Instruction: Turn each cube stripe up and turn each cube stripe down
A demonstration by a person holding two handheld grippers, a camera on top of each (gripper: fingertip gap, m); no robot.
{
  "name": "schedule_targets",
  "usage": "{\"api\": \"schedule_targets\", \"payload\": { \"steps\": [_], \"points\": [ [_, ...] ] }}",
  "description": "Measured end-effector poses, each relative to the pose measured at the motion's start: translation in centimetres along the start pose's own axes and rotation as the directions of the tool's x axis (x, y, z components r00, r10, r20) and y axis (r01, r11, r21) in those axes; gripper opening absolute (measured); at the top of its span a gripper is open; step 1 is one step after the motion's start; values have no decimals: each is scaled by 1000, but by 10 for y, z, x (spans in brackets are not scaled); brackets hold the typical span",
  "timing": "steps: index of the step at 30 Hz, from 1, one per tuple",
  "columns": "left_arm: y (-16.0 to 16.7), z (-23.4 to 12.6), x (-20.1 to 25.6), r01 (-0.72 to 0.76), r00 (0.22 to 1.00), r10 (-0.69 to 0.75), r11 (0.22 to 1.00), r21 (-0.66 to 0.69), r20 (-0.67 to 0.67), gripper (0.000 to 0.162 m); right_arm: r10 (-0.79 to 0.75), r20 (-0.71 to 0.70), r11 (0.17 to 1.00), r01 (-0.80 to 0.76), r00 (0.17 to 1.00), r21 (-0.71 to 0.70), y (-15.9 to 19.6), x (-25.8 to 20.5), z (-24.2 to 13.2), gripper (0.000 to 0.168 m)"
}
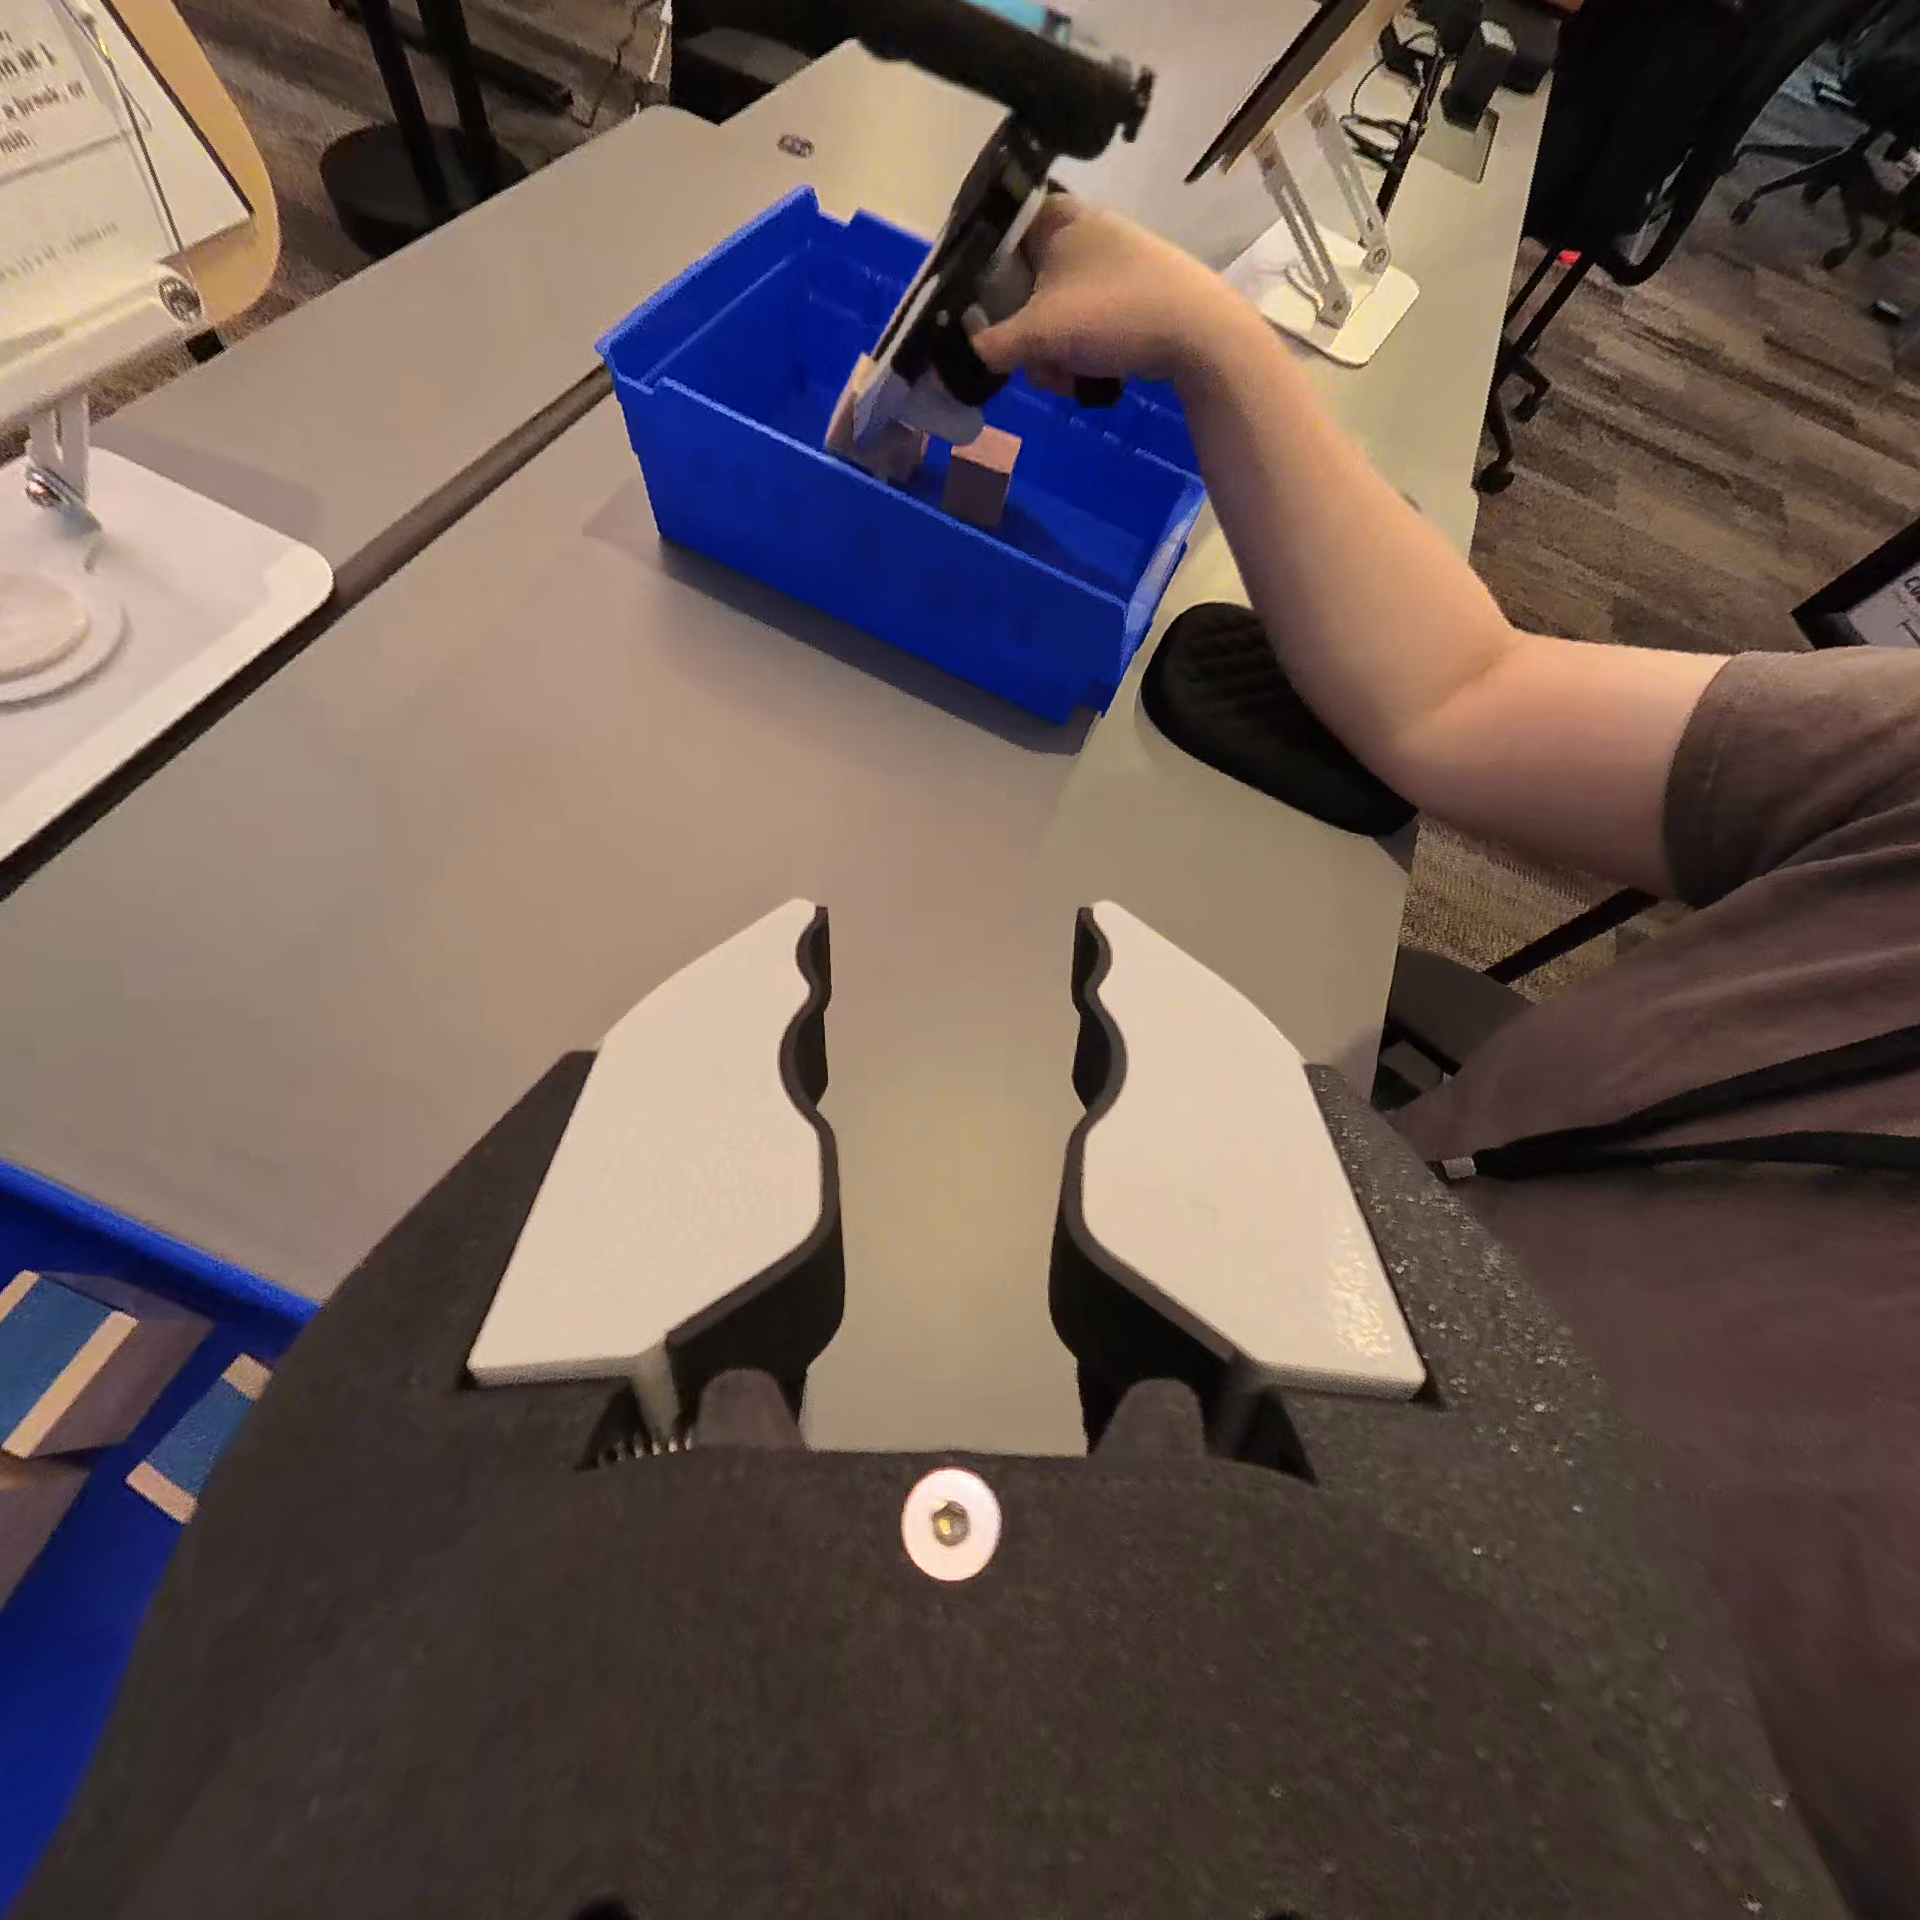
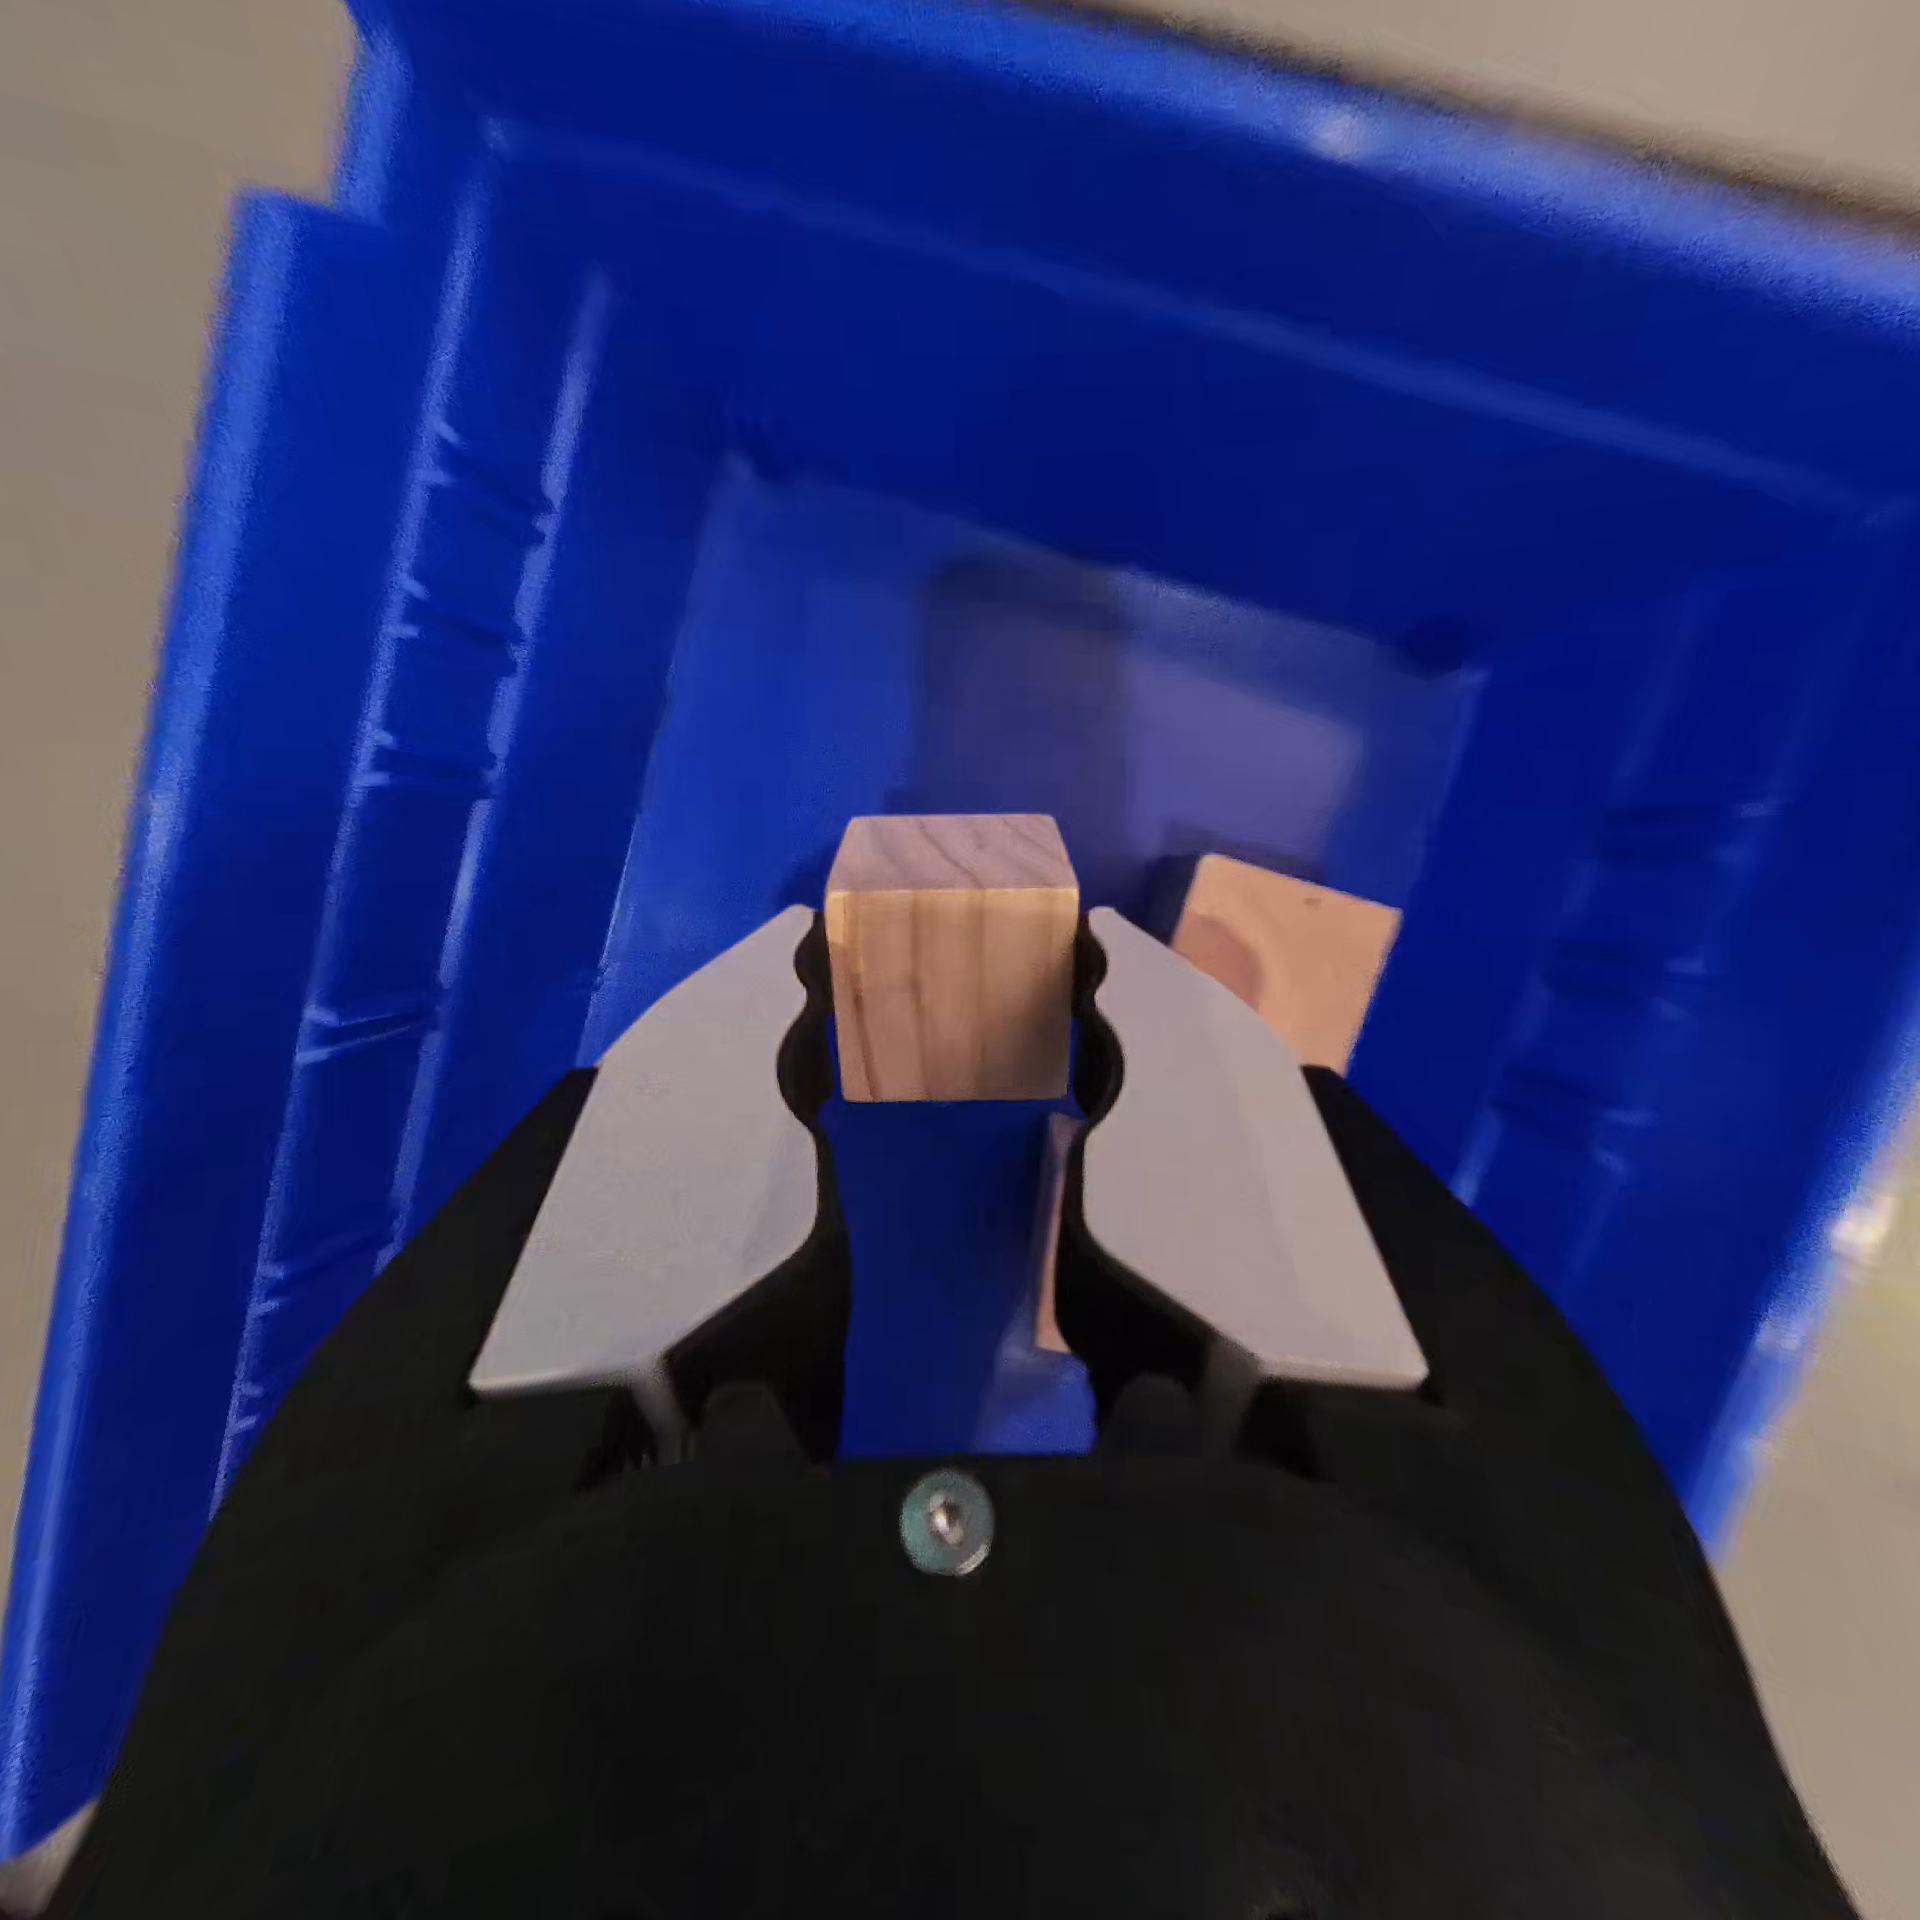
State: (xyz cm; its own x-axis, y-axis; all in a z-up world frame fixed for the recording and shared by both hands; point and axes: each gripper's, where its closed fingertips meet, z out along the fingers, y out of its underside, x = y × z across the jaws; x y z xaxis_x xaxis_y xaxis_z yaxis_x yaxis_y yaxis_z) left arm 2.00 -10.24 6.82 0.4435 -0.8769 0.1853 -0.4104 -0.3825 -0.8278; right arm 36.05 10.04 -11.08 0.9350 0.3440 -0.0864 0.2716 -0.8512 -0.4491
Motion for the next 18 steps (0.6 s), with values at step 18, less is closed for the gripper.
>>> {"api": "schedule_targets", "payload": {
  "steps": [18],
  "points": [
    [17, -38, -76, -46, 952, 51, 999, -25, 303, 40, 4, -80, 991, 7, 997, 132, -27, -1, -7, 53]
  ]
}}
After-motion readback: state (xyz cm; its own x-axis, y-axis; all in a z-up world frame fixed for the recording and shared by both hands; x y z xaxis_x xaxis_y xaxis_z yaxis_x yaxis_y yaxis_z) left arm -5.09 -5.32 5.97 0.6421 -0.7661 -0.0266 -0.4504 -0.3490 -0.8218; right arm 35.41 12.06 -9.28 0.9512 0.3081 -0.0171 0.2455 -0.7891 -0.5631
